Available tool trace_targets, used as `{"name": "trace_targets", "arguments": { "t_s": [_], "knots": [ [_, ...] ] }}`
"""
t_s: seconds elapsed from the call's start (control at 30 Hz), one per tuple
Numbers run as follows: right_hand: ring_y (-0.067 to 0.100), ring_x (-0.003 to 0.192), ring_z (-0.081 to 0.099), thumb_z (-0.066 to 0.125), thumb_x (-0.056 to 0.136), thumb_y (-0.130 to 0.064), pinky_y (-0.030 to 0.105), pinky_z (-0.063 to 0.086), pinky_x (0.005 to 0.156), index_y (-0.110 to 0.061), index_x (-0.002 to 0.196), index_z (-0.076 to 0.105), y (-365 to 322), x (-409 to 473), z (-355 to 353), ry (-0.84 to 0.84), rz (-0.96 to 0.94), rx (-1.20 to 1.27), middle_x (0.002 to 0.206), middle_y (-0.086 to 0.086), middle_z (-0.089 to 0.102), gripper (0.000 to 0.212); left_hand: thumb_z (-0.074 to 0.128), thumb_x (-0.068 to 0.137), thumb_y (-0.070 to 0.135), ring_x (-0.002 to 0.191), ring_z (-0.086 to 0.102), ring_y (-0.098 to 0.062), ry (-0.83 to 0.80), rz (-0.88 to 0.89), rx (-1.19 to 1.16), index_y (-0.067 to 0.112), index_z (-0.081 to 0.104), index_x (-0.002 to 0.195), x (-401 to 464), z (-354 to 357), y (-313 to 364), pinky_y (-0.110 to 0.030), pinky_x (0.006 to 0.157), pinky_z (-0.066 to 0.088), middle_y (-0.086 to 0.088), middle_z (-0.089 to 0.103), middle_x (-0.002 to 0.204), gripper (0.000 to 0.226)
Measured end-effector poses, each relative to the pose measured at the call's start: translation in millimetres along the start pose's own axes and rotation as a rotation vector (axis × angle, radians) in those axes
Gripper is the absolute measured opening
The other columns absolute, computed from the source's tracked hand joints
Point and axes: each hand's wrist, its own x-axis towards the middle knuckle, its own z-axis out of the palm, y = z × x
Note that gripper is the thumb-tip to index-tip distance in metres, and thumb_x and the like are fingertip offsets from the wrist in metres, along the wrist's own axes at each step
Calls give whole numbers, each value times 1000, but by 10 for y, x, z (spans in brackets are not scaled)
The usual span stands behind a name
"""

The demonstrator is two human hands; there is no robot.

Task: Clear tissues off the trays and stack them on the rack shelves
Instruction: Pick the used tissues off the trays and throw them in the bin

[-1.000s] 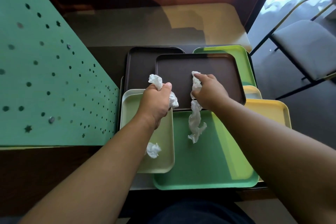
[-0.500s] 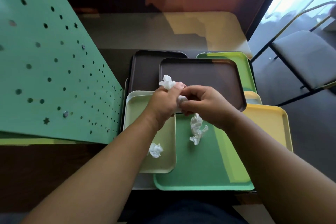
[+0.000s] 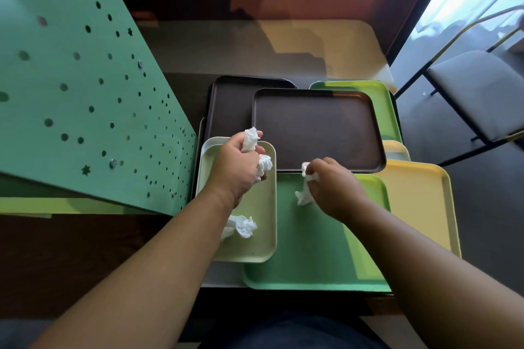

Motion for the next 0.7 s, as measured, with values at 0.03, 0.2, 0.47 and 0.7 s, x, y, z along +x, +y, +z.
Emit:
{"name": "trace_targets", "arguments": {
  "t_s": [0.03, 0.2, 0.47, 0.7],
  "knots": [
    [35, 90, 64, 59, 97, -20, 38, 51, 73, -16, 108, 68, -19, 9, -23, 49, -14, 59, 103, 7, 63, 15, 43, 96, -9, 62, 58, -16, 26, 14, 14, 15, 68, 112, -5, -37, 5, -23, 46, 52, -2, 59, 81, 38],
    [14, 75, 64, 71, 96, -23, 32, 57, 71, -20, 100, 71, -498, -66, -319, 174, -69, 574, 86, -3, 70, 5, 63, 100, 20, 45, 50, -11, 21, 87, -49, 10, 70, 110, -97, -217, 58, -21, 42, 42, -6, 58, 72, 16],
    [26, 99, 72, 54, 93, 3, 46, 61, 91, -14, 132, 60, -1153, 27, -187, -136, -48, 850, 114, 9, 73, 42, 58, 99, 21, 78, 63, -30, 232, 451, 640, 9, 66, 101, -154, -393, 128, -35, 61, 47, -5, 65, 90, 15],
    [29, 135, 46, 60, 97, -27, 48, 56, 97, -21, 132, 67, -1195, 222, 221, -195, -339, -202, 150, 5, 46, 36, 56, 100, 15, 80, 55, -20, 298, 409, 818, 17, 61, 117, -137, -521, 54, -28, 59, 37, -1, 60, 99, 18]
  ]
}}
